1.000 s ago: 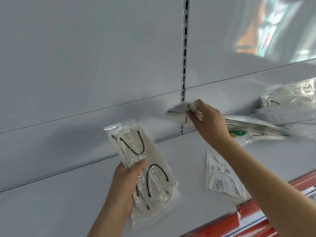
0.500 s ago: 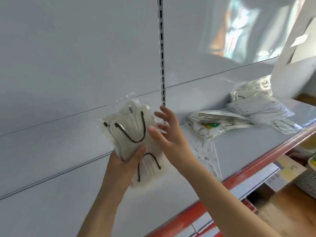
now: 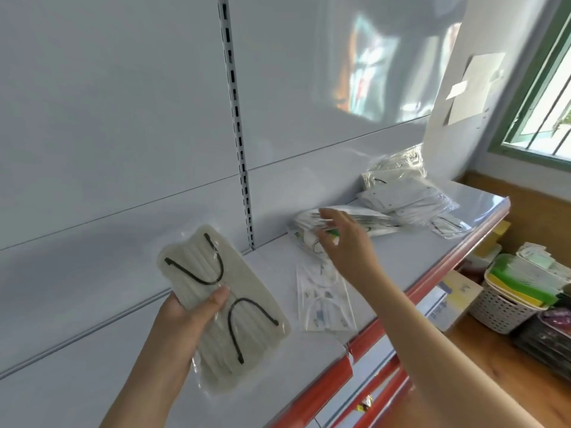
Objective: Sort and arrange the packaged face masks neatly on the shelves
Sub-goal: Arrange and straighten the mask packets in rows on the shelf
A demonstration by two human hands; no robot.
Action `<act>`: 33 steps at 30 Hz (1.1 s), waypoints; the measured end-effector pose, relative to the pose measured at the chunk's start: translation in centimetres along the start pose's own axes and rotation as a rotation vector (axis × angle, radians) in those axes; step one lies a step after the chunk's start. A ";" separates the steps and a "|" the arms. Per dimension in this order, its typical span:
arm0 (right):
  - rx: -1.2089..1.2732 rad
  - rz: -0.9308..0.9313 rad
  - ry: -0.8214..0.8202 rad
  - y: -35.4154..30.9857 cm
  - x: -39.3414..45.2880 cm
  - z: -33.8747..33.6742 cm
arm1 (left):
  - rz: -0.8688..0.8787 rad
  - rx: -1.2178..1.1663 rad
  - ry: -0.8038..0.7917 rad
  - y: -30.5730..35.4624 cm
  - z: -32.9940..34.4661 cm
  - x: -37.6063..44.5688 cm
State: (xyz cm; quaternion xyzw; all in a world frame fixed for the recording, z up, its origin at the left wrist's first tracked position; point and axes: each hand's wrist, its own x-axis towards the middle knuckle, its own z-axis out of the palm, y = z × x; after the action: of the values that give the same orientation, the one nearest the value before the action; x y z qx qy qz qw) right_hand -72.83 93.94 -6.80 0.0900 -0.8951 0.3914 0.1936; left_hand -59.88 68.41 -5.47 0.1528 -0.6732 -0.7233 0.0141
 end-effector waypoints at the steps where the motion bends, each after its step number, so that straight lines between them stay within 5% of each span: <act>1: -0.088 0.028 -0.002 1.4 1.4 -0.6 | -0.021 0.002 -0.021 0.0 0.5 0.0; 5: -0.382 0.063 -0.242 5.8 6.9 -2.0 | -0.088 -0.005 -0.030 0.1 3.4 0.5; 8: -0.362 0.192 -0.443 7.5 9.1 -2.2 | -0.107 0.001 -0.008 0.3 5.3 1.6; 14: -0.369 0.111 -0.359 7.4 9.3 -4.3 | -0.153 0.006 0.018 0.5 8.2 3.7; 20: 0.285 0.274 -0.153 6.0 9.4 -6.9 | -0.164 -0.011 0.055 0.6 9.1 4.6; 26: 0.981 0.449 -0.411 5.2 8.1 -7.0 | -0.150 -0.021 0.085 1.2 9.3 4.7; 30: 1.213 0.487 -0.534 3.1 6.0 -6.2 | -0.140 0.009 0.084 1.5 9.3 4.5; 33: 1.080 0.507 -0.510 0.1 3.6 -3.4 | -0.143 -0.093 0.040 2.1 9.5 3.9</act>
State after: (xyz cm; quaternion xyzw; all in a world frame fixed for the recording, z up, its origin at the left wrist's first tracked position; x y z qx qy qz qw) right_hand -75.19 96.48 -3.24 0.0509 -0.5835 0.7865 -0.1961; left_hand -66.28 76.57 -3.76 0.2139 -0.6260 -0.7497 -0.0171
